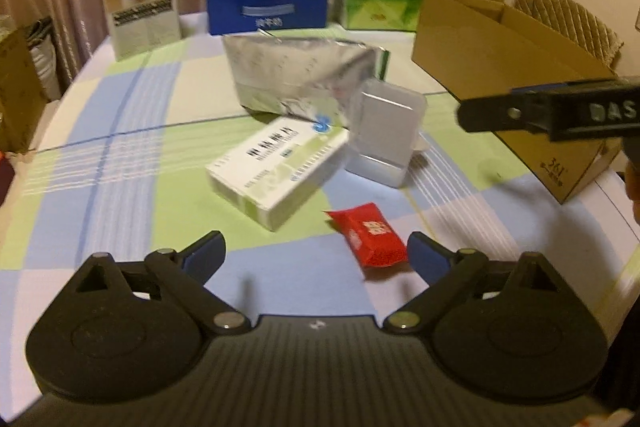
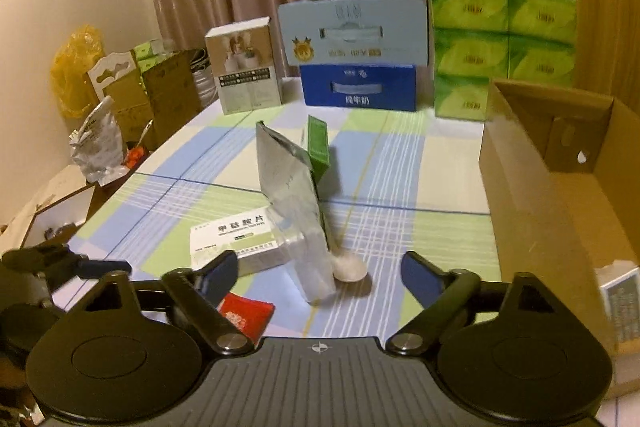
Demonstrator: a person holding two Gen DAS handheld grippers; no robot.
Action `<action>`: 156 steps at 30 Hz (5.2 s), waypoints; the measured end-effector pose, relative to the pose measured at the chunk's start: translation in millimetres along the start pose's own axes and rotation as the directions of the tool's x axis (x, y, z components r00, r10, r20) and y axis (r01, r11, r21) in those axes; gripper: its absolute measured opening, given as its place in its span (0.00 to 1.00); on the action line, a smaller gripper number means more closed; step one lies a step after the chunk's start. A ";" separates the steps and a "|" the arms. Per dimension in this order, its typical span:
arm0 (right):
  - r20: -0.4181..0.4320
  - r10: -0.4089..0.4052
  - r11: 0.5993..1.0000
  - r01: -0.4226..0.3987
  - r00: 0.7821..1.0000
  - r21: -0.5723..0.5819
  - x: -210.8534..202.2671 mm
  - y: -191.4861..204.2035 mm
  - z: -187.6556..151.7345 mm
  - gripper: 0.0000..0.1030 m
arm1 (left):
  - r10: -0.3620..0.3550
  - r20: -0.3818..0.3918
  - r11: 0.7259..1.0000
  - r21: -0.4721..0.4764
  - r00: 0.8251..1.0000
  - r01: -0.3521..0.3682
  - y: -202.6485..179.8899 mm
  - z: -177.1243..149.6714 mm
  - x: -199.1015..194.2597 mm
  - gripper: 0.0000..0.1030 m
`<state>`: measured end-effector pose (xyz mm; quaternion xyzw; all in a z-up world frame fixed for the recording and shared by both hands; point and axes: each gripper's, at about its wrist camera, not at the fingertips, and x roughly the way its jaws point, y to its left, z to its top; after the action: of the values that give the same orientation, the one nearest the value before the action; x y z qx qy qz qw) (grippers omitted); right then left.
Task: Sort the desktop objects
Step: 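Grasp red packet with left tool while right tool grasps clear plastic container, then carry red packet in left tool and clear container in right tool to cardboard box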
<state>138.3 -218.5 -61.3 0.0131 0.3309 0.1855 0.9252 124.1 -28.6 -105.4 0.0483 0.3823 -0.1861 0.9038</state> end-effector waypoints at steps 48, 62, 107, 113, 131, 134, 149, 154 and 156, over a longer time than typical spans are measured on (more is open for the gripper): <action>-0.080 -0.082 0.979 0.065 0.993 -0.195 6.6 27.0 -30.8 0.28 | 0.081 -0.033 0.997 -0.001 0.996 -0.081 -6.2 -11.1 9.7 0.25; -0.131 -0.058 0.974 0.028 0.990 -0.223 18.9 25.0 -50.0 0.63 | 0.058 -0.035 0.997 -0.049 0.998 -0.060 -4.7 -22.0 5.0 0.26; -0.163 -0.026 0.990 0.002 0.986 -0.141 34.4 15.3 -43.4 0.27 | 0.133 -0.019 0.991 0.033 0.991 -0.133 -23.2 -23.5 5.6 0.23; -0.113 -0.025 0.992 0.011 0.993 -0.124 24.4 15.8 -39.9 0.27 | 0.127 0.005 0.991 0.032 0.992 -0.127 -27.3 -18.5 0.6 0.23; 0.012 -0.045 0.997 0.045 0.999 -0.063 -50.6 19.0 -23.6 0.27 | 0.094 0.083 0.995 0.017 0.992 -0.096 -61.9 -4.0 -51.5 0.23; 0.042 -0.062 0.996 0.065 0.997 -0.064 -69.1 17.9 -17.0 0.27 | 0.084 0.094 0.996 0.020 0.992 -0.086 -71.2 -0.5 -64.0 0.23; 0.168 -0.187 0.981 0.193 0.968 -0.024 -160.5 -30.2 12.8 0.27 | -0.009 0.170 0.997 0.080 0.985 -0.004 -140.1 42.0 -101.7 0.23; 0.189 -0.259 0.965 0.261 0.947 0.014 -182.9 -72.6 22.8 0.27 | -0.064 0.186 0.993 0.110 0.980 0.044 -171.2 68.1 -91.4 0.23; 0.190 -0.287 0.958 0.287 0.939 0.028 -189.8 -91.6 25.0 0.27 | -0.087 0.191 0.990 0.125 0.978 0.064 -185.0 79.9 -85.6 0.23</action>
<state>49.1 -368.1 60.1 -0.0173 0.2384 0.0468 0.9699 54.2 -192.6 21.7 0.0685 0.2814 -0.2464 0.9249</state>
